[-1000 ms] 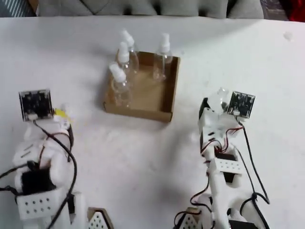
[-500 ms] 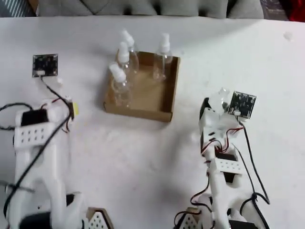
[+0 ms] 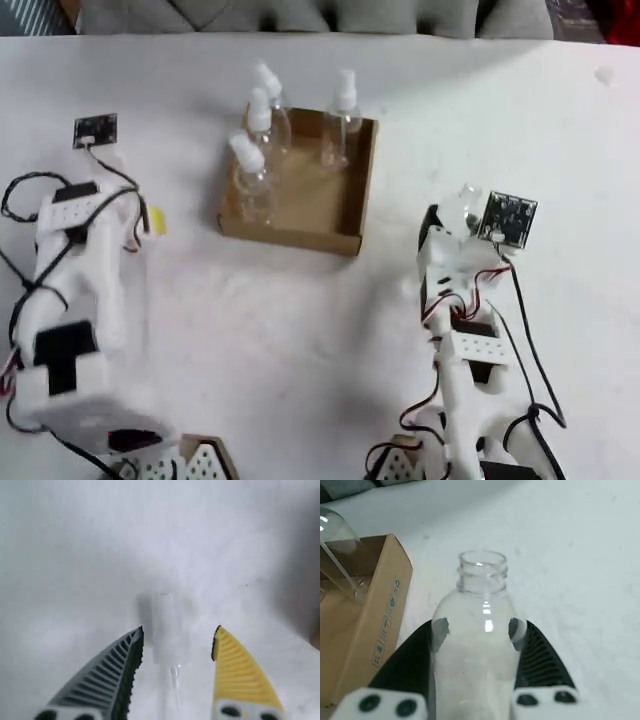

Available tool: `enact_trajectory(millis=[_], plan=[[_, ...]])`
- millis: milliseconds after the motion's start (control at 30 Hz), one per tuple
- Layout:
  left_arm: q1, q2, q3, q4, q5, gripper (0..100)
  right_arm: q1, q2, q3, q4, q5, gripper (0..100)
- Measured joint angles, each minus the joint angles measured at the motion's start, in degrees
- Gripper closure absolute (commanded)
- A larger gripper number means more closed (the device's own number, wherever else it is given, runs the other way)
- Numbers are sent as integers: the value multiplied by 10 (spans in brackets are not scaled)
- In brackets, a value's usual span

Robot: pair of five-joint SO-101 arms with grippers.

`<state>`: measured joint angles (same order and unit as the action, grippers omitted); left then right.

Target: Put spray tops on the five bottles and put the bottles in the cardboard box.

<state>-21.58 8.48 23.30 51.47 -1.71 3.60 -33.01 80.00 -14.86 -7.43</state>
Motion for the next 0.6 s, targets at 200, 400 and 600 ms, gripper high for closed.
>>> enact_trajectory(millis=[200, 400, 600], plan=[[0, 100, -73, 0, 0, 789, 0, 0, 0, 0, 0, 981], [0, 136, -124, 40, 0, 800, 0, 0, 0, 0, 0, 981], [3, 148, -144, 96, 3, 979, 0, 0, 0, 0, 0, 981]])
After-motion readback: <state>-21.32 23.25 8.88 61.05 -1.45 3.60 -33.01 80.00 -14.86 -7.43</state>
